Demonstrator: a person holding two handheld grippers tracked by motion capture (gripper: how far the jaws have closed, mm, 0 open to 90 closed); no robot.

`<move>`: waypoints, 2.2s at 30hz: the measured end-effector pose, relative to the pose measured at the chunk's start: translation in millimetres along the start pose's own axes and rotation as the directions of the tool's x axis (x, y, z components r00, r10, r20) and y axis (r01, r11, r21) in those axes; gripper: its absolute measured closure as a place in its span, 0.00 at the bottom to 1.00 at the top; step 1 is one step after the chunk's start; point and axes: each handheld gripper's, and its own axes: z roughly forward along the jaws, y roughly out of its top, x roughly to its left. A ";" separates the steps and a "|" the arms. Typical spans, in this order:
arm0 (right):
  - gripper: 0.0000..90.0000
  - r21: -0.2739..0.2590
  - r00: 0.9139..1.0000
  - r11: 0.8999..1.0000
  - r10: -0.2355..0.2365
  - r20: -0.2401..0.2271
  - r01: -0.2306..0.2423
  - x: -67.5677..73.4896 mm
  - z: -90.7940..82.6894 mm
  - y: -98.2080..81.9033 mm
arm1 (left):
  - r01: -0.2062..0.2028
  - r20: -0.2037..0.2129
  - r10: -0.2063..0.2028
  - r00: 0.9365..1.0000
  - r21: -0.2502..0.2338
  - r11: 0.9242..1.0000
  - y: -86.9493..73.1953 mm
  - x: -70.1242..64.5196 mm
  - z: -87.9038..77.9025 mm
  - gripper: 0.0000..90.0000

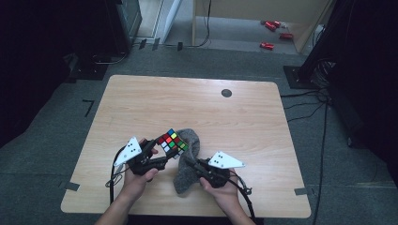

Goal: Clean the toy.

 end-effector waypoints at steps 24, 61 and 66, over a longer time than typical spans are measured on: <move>0.93 -0.030 0.914 0.917 -0.393 0.096 0.398 22.9 5.2 -2.4 | 0.084 0.098 -0.086 0.991 0.020 0.996 1.9 -0.8 2.5 0.39; 0.92 -0.046 0.915 0.922 -0.375 0.148 0.385 9.9 -5.9 5.9 | 0.083 0.081 -0.085 0.993 0.027 0.996 1.8 4.2 1.2 0.39; 0.91 0.032 0.934 0.958 -0.285 0.214 0.285 -13.7 -11.4 5.2 | 0.080 0.065 -0.082 0.995 0.029 0.996 1.3 7.5 -0.7 0.39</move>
